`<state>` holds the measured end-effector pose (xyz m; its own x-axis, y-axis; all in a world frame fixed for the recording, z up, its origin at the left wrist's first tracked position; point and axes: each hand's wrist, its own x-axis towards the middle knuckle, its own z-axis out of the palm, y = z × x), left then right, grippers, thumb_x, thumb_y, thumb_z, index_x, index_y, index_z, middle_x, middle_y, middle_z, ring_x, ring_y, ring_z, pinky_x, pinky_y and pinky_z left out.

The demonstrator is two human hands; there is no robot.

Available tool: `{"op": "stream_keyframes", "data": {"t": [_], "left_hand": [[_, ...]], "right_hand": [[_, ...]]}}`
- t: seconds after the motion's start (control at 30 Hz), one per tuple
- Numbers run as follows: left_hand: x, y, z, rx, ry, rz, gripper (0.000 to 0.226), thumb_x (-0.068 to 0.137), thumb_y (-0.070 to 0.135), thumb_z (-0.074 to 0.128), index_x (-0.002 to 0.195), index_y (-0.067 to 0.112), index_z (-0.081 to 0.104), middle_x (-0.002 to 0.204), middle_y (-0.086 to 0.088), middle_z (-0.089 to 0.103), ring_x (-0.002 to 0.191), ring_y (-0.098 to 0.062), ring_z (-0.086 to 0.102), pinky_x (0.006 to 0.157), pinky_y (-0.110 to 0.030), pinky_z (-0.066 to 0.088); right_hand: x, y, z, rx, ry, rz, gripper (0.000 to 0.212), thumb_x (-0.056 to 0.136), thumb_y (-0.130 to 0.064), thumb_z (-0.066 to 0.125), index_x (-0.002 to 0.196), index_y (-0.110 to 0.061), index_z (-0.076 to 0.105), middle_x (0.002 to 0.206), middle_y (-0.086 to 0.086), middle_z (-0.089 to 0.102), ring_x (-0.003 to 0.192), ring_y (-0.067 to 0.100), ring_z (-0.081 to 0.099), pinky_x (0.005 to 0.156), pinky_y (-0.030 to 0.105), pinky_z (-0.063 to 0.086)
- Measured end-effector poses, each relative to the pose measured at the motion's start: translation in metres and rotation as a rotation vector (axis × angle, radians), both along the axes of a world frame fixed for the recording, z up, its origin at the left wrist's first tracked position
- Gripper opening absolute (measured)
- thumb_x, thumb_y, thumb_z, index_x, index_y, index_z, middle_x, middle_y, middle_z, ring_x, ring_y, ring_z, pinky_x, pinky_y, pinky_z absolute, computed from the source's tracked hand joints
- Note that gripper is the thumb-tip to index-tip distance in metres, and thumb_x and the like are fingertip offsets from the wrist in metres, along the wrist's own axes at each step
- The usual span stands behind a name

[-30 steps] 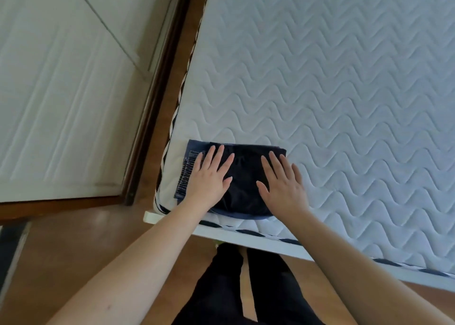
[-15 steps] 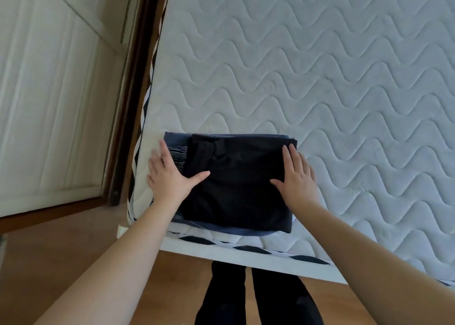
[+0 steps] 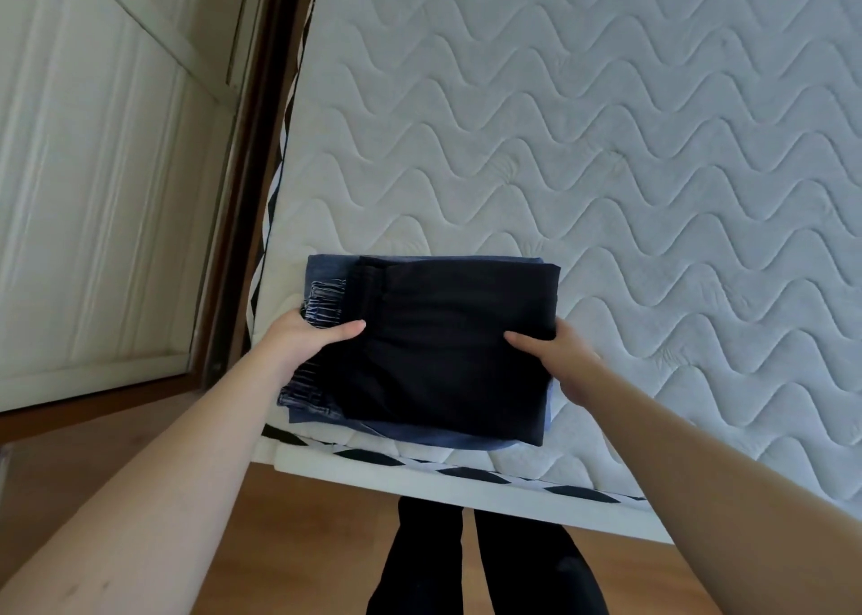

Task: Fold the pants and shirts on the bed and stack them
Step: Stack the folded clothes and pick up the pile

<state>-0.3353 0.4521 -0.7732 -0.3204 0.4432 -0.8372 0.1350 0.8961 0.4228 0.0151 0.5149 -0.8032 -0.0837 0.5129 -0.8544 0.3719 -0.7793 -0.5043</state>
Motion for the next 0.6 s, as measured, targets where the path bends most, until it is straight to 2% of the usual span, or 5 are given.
{"op": "stream_keyframes", "data": {"t": [0.1, 0.17, 0.33, 0.47, 0.6], "left_hand": [[0.001, -0.003, 0.005, 0.031, -0.007, -0.003, 0.072, 0.031, 0.065, 0.092, 0.093, 0.046, 0.061, 0.091, 0.021, 0.069, 0.091, -0.004, 0.059, 0.066, -0.025, 0.043], [0.003, -0.007, 0.009, 0.036, -0.011, -0.004, 0.075, 0.031, 0.062, 0.093, 0.096, 0.044, 0.059, 0.094, 0.019, 0.070, 0.093, -0.006, 0.061, 0.069, -0.027, 0.045], [0.016, -0.008, 0.029, 0.099, -0.009, 0.015, 0.070, 0.035, 0.053, 0.095, 0.096, 0.040, 0.063, 0.091, 0.015, 0.073, 0.091, -0.011, 0.066, 0.068, -0.028, 0.049], [0.035, -0.013, 0.070, 0.186, -0.034, 0.003, 0.056, 0.041, 0.046, 0.095, 0.085, 0.058, 0.063, 0.084, 0.026, 0.071, 0.087, -0.008, 0.067, 0.066, -0.026, 0.049], [0.049, -0.019, 0.125, 0.216, -0.079, -0.011, 0.066, 0.036, 0.053, 0.094, 0.096, 0.041, 0.068, 0.092, 0.016, 0.074, 0.092, -0.013, 0.069, 0.077, -0.036, 0.054]], "right_hand": [[0.002, -0.009, 0.006, 0.068, 0.007, 0.045, 0.061, 0.083, -0.038, 0.077, 0.134, -0.040, 0.045, 0.115, -0.018, 0.061, 0.101, 0.007, 0.059, 0.085, 0.028, 0.048], [0.004, -0.012, 0.010, 0.096, 0.041, 0.075, 0.059, 0.086, -0.036, 0.074, 0.136, -0.041, 0.044, 0.115, -0.019, 0.061, 0.101, 0.003, 0.059, 0.087, 0.029, 0.050], [0.008, -0.022, 0.028, 0.192, 0.040, 0.033, 0.052, 0.088, -0.032, 0.071, 0.134, -0.039, 0.048, 0.120, -0.012, 0.064, 0.110, 0.014, 0.061, 0.094, 0.039, 0.051], [0.019, -0.028, 0.070, 0.262, 0.035, 0.006, 0.037, 0.087, -0.032, 0.072, 0.113, -0.052, 0.054, 0.113, -0.017, 0.066, 0.105, 0.010, 0.063, 0.093, 0.038, 0.053], [0.041, -0.032, 0.134, 0.326, 0.056, -0.029, 0.039, 0.085, -0.032, 0.074, 0.108, -0.057, 0.054, 0.107, -0.022, 0.068, 0.099, 0.001, 0.066, 0.086, 0.030, 0.054]]}}
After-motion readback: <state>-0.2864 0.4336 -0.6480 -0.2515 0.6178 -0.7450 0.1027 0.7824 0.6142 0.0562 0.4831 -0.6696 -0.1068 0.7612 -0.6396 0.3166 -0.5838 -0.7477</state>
